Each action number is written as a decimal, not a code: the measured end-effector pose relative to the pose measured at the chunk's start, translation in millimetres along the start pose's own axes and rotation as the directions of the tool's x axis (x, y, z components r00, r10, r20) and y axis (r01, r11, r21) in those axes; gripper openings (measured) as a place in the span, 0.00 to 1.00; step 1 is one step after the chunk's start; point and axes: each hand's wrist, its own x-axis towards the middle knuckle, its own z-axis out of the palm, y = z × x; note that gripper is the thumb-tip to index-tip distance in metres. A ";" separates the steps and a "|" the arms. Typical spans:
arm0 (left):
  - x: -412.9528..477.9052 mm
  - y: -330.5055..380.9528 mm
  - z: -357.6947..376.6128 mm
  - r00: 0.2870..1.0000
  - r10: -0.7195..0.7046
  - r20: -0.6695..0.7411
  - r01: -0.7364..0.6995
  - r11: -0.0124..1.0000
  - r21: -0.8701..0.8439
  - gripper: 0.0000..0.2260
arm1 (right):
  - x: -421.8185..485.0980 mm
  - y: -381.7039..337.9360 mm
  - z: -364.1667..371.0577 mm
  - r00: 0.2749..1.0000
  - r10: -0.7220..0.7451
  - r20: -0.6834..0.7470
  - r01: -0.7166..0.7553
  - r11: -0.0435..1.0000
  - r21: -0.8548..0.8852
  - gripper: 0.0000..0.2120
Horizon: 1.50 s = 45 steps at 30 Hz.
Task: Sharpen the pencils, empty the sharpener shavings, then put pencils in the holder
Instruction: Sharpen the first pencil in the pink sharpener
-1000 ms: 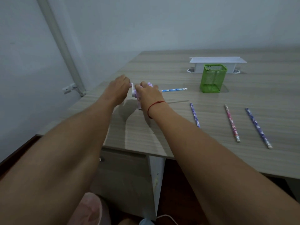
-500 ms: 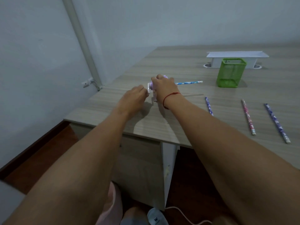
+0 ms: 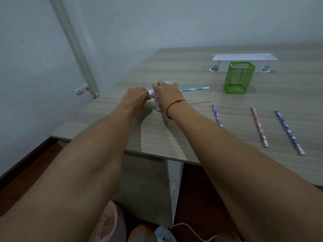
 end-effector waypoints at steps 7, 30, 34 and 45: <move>4.2 -3.4 7.1 0.992 -0.080 -0.094 0.075 0.996 -0.053 0.11 | 0.4 1.5 5.3 1.000 -0.011 0.003 0.011 1.000 -0.028 0.21; -11.5 5.5 6.7 0.999 -0.032 0.040 0.042 0.967 -0.252 0.09 | -11.5 7.3 -3.1 0.992 -0.105 -0.075 0.100 0.992 -0.074 0.21; 6.1 -6.5 2.3 1.000 -0.020 0.015 0.023 0.986 -0.166 0.08 | -10.9 7.7 -3.2 0.990 -0.115 -0.085 0.108 0.991 -0.080 0.21; -29.6 -6.5 -13.4 0.844 0.097 -0.528 -0.130 0.991 -0.027 0.08 | -11.9 -3.1 -9.8 0.999 -0.040 -0.033 0.038 0.997 -0.061 0.16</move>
